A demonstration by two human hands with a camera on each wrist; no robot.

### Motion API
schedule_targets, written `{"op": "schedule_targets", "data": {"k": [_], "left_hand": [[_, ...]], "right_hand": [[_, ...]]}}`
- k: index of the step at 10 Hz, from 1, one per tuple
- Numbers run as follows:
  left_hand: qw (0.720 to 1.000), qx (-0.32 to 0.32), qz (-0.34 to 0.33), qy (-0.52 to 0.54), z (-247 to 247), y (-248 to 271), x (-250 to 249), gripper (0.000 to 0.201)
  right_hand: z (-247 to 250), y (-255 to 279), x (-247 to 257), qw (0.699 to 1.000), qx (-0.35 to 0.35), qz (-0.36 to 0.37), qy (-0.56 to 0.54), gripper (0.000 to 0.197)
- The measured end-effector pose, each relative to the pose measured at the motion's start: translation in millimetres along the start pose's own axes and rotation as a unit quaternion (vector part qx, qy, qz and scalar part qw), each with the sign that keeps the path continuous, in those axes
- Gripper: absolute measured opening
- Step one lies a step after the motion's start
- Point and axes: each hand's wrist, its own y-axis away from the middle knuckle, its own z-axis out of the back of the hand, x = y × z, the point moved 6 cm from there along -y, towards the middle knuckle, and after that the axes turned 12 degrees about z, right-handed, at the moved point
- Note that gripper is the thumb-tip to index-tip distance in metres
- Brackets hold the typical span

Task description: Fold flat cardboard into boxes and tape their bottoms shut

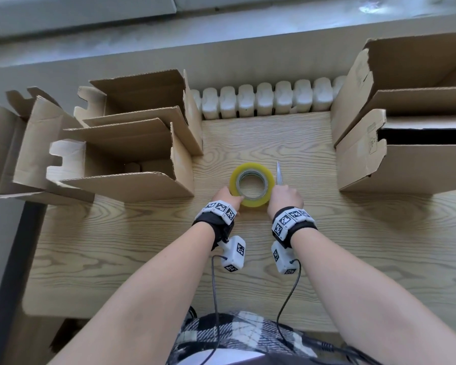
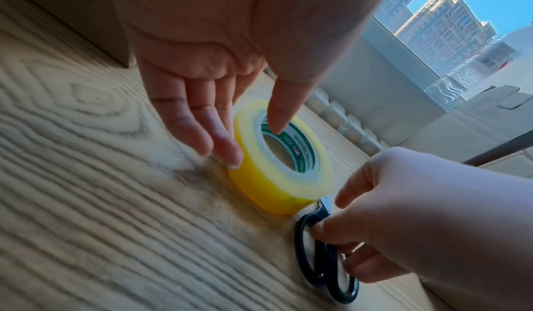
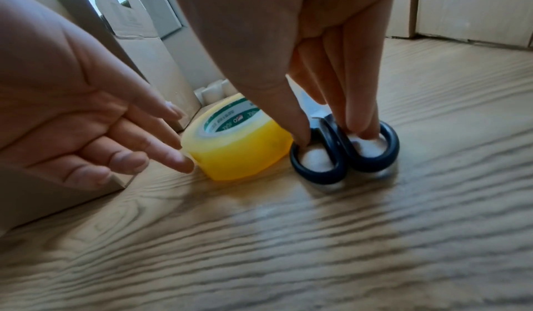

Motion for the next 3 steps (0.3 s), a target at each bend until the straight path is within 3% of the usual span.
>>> {"op": "schedule_targets", "data": {"k": [1, 2, 3], "left_hand": [[1.0, 0.001, 0.007, -0.003, 5, 7, 0, 0.049], [0.999, -0.031, -0.025, -0.023, 20, 20, -9, 0.02], [0.994, -0.071, -0.053, -0.062, 37, 32, -18, 0.013]], "right_hand": [[9, 10, 9, 1.0, 0.004, 0.009, 0.001, 0.022], [28, 20, 17, 0.999, -0.027, 0.02, 0.007, 0.023], [52, 29, 26, 0.997, -0.078, 0.022, -0.003, 0.024]]}}
